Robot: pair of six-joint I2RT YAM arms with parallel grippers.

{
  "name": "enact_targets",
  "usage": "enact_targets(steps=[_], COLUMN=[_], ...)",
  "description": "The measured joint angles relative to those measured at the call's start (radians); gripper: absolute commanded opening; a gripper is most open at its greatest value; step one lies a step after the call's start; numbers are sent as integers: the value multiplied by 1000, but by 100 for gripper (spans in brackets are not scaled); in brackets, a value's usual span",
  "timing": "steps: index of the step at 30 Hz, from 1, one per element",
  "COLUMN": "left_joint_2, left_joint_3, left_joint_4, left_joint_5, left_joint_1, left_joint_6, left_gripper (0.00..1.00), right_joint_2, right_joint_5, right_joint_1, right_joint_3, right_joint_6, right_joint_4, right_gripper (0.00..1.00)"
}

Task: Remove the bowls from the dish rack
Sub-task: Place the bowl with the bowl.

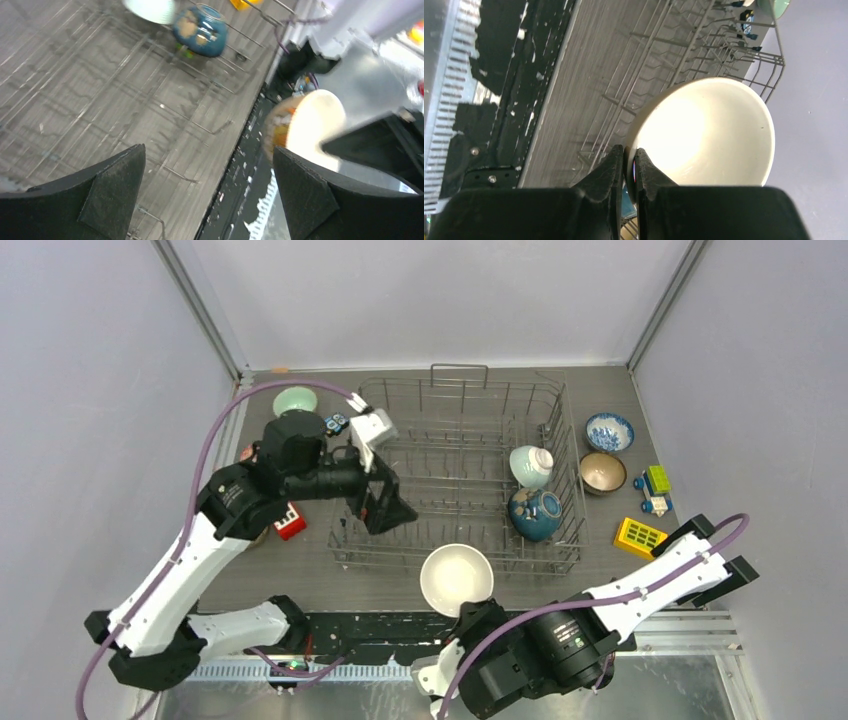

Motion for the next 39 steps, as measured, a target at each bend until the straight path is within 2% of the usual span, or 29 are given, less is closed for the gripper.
enact_targets(steps=[6, 10, 18, 27, 30, 36, 39], left_joint_2=[138, 262, 390, 429, 447, 476, 476], left_joint_3=[212, 304, 335, 370, 370, 369, 368], left_joint_4=[-209, -332, -452, -482, -483, -480, -479], left_joint_5=[-262, -414, -529, -539, -541, -534, -529], left_joint_1=[-373, -508, -584, -610, -619, -634, -637], left_joint_6=[110, 134, 136, 136, 134, 125, 122], left_gripper=[91, 86, 72, 67, 61, 39, 35], right_joint_2=[5, 16, 45, 45, 45, 45, 46], right_joint_5=[1, 0, -15, -12, -11, 1, 7], right_joint_1=[13, 13, 13, 13, 13, 13, 12], right_joint_3=[-29, -21, -14, -14, -14, -14, -14], right_joint_6=[7, 14, 19, 19, 19, 18, 18], right_joint_4=[-37, -43, -42, -40, -40, -30, -27], right_gripper=[1, 1, 1, 1, 1, 1, 1])
